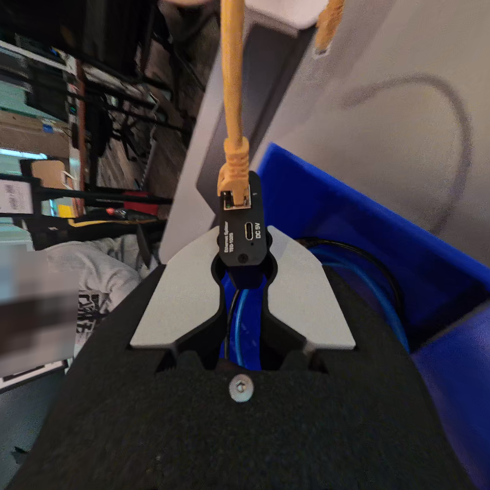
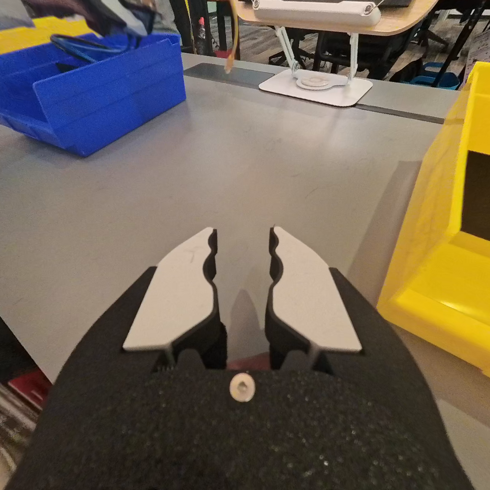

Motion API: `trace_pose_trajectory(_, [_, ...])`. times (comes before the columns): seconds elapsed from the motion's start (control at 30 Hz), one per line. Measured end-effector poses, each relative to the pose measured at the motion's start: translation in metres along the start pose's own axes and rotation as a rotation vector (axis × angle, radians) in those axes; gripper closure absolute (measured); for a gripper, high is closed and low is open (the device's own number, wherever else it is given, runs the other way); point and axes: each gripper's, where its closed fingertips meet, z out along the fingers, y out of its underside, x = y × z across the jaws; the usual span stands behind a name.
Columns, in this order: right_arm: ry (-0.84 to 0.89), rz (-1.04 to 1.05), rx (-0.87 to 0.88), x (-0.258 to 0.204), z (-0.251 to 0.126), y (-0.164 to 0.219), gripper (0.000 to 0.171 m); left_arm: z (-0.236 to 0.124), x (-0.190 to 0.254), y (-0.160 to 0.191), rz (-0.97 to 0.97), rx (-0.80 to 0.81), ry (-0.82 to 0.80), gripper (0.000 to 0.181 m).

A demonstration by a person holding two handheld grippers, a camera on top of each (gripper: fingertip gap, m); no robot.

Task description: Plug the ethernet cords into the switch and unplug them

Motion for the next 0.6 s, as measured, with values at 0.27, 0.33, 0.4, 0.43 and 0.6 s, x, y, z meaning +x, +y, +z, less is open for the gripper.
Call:
trace_pose_trajectory(0.27, [-0.014,-0.021,0.005,-0.008,0.003,-0.003,0.135,-0.158,-0.127,-0.098,-0.025,0.291,-0.220,0.156])
trace_pose_trajectory(0.33, [-0.017,-0.039,0.005,-0.012,0.004,-0.004,0.135,-0.201,-0.155,-0.130,-0.015,0.358,-0.270,0.155])
trace_pose_trajectory(0.4, [-0.020,-0.055,0.009,-0.015,0.004,-0.006,0.136,-0.243,-0.179,-0.162,0.007,0.421,-0.325,0.155])
trace_pose_trajectory(0.43, [-0.021,-0.061,0.009,-0.016,0.005,-0.006,0.136,-0.263,-0.190,-0.177,0.024,0.445,-0.357,0.155])
trace_pose_trajectory(0.6, [-0.020,-0.073,0.007,-0.017,0.004,-0.005,0.136,-0.356,-0.244,-0.247,0.079,0.550,-0.504,0.156])
